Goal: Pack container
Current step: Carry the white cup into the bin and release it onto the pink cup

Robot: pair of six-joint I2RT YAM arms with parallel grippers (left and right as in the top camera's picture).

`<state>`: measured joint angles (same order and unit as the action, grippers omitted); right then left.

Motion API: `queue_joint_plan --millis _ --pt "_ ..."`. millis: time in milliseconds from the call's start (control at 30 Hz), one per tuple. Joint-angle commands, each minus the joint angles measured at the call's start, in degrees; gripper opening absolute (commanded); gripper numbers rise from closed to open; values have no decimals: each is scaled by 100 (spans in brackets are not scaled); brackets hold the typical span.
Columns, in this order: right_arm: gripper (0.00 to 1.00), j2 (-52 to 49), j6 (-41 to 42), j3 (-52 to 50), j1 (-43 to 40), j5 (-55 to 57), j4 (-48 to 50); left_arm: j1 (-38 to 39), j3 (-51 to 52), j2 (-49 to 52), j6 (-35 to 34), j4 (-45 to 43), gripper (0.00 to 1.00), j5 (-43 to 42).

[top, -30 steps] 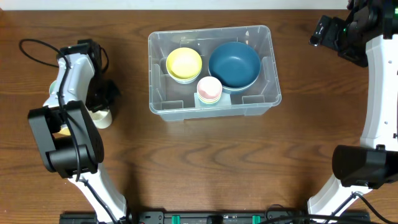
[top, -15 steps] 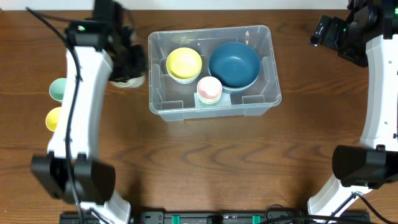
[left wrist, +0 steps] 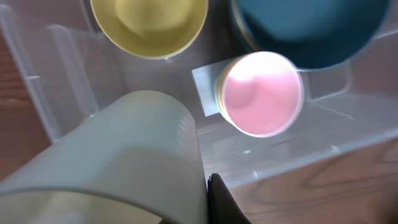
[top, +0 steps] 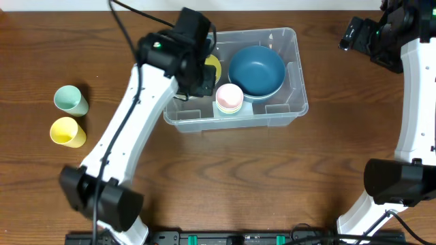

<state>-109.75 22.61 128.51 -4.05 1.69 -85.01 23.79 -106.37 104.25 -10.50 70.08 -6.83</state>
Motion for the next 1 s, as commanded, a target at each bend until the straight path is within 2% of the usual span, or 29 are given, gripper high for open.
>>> queue_joint_plan --millis 0,233,533,967 --pt "99 133 70 7 -7 -2 -7 -61 68 343 -201 15 6 151" --pt "99 133 70 7 -4 -2 -7 -57 109 863 -634 175 6 142" --pt "99 133 70 7 -7 -2 -7 -57 254 1121 -667 258 6 153" --pt "99 133 68 7 -7 -2 -7 -57 1460 1128 -739 -946 6 155"
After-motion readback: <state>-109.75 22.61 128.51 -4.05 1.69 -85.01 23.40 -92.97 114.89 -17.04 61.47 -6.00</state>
